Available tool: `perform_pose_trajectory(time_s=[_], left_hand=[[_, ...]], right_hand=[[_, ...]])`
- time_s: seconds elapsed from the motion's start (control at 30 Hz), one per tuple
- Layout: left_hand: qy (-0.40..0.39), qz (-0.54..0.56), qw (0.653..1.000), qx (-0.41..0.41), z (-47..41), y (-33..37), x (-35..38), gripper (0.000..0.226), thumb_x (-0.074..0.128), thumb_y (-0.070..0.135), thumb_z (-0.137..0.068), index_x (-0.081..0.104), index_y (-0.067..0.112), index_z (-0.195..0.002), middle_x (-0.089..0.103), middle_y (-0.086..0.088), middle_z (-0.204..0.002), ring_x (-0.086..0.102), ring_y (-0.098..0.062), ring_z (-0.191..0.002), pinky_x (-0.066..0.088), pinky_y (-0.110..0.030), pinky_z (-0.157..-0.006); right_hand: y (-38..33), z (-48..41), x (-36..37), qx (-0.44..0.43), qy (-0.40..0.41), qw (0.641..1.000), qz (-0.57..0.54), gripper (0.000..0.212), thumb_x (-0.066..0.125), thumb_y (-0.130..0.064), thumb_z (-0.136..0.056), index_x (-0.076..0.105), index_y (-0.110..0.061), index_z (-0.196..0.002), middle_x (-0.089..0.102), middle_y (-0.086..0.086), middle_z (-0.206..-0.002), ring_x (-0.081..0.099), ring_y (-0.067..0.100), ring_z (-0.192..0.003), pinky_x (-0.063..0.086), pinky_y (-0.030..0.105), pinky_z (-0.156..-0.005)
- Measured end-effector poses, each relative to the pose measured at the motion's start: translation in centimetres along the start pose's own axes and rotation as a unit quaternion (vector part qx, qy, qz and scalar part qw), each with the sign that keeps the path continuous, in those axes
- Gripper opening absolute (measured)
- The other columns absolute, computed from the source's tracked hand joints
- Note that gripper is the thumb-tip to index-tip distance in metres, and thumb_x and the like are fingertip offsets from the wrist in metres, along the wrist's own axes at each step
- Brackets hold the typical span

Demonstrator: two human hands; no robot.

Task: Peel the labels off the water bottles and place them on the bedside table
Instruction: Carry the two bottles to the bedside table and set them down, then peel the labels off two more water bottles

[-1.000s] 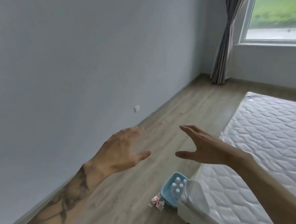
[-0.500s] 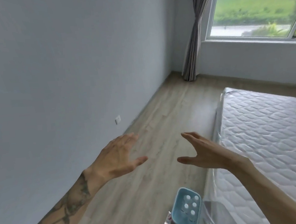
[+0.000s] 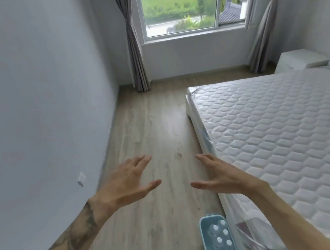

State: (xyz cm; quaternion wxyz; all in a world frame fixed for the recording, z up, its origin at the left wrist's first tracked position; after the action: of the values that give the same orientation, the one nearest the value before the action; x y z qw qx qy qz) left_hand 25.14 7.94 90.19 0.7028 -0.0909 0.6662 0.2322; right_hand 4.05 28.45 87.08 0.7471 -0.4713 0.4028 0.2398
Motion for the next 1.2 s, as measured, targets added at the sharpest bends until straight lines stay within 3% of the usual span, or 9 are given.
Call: perform_pose_trajectory(time_s=[0.2, 0.37, 0.57, 0.77, 0.87, 0.97, 1.2], left_hand=[[-0.034, -0.009, 0.991, 0.128, -10.0, -1.3, -0.8, 0.092, 0.046, 0.081, -0.093, 0.019, 0.036, -0.169, 0.029, 0.011, -0.174, 0.030, -0.014, -0.159, 0.026, -0.035, -0.127], [-0.066, -0.016, 0.961, 0.268, -17.9, 0.7, 0.4, 0.093, 0.048, 0.079, -0.093, 0.022, 0.032, -0.169, 0.032, 0.007, -0.174, 0.031, -0.015, -0.159, 0.024, -0.034, -0.129], [-0.123, -0.023, 0.897, 0.424, -25.9, 3.0, 4.3, 0.096, 0.042, 0.085, -0.090, 0.023, 0.033, -0.168, 0.033, 0.009, -0.173, 0.034, -0.015, -0.158, 0.030, -0.038, -0.127], [-0.162, -0.046, 0.838, 0.518, -30.3, 4.5, 10.3, 0.105, 0.026, 0.093, -0.083, 0.029, 0.031, -0.167, 0.040, 0.008, -0.170, 0.044, -0.017, -0.153, 0.039, -0.040, -0.122], [-0.173, -0.047, 0.821, 0.543, -31.1, 5.1, 15.0, 0.103, 0.027, 0.093, -0.085, 0.033, 0.029, -0.165, 0.044, 0.008, -0.168, 0.048, -0.017, -0.150, 0.041, -0.040, -0.119], [-0.181, -0.050, 0.814, 0.550, -32.0, 5.7, 21.5, 0.099, 0.034, 0.089, -0.086, 0.035, 0.028, -0.164, 0.047, 0.008, -0.166, 0.051, -0.018, -0.148, 0.043, -0.040, -0.117], [-0.205, -0.062, 0.791, 0.574, -33.7, 4.2, 45.8, 0.087, 0.056, 0.074, -0.093, 0.037, 0.028, -0.164, 0.047, 0.008, -0.165, 0.048, -0.017, -0.150, 0.040, -0.037, -0.119]], right_hand=[[1.0, -2.1, -0.1, 0.124, 0.060, 0.989, -0.054, 0.108, 0.063, -0.076, -0.085, 0.017, -0.023, -0.168, 0.022, -0.007, -0.173, 0.034, 0.015, -0.154, 0.033, 0.035, -0.124], [2.3, -1.6, 0.7, 0.242, 0.113, 0.961, -0.075, 0.107, 0.057, -0.082, -0.079, 0.020, -0.028, -0.165, 0.032, -0.007, -0.167, 0.040, 0.015, -0.148, 0.037, 0.034, -0.117], [2.5, -1.1, 4.5, 0.404, 0.186, 0.885, -0.140, 0.118, 0.051, -0.088, -0.070, 0.015, -0.029, -0.167, 0.021, -0.009, -0.174, 0.027, 0.013, -0.158, 0.028, 0.035, -0.125], [2.7, -0.5, 10.8, 0.509, 0.227, 0.813, -0.168, 0.111, 0.059, -0.081, -0.080, 0.019, -0.024, -0.166, 0.025, -0.007, -0.173, 0.032, 0.016, -0.156, 0.033, 0.036, -0.123], [4.2, -0.7, 15.2, 0.535, 0.242, 0.789, -0.182, 0.100, 0.064, -0.074, -0.081, 0.030, -0.023, -0.161, 0.038, -0.004, -0.164, 0.043, 0.019, -0.149, 0.040, 0.036, -0.117], [7.6, -1.5, 21.4, 0.550, 0.254, 0.767, -0.211, 0.103, 0.066, -0.070, -0.082, 0.029, -0.019, -0.164, 0.034, -0.007, -0.167, 0.039, 0.016, -0.152, 0.035, 0.033, -0.122], [21.2, -7.0, 41.1, 0.571, 0.271, 0.738, -0.237, 0.089, 0.074, -0.055, -0.087, 0.041, -0.013, -0.158, 0.047, -0.003, -0.157, 0.048, 0.017, -0.145, 0.036, 0.029, -0.117]])
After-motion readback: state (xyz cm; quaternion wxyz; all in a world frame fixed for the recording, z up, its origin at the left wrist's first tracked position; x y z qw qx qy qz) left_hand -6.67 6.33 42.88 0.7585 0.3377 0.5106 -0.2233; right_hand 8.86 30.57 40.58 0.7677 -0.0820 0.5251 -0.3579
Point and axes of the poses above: each hand's wrist, its own z-axis away from the middle knuckle, its own x-axis out of the palm, y = z × x, the point moved 2 cm from there along -z, towards the middle knuckle
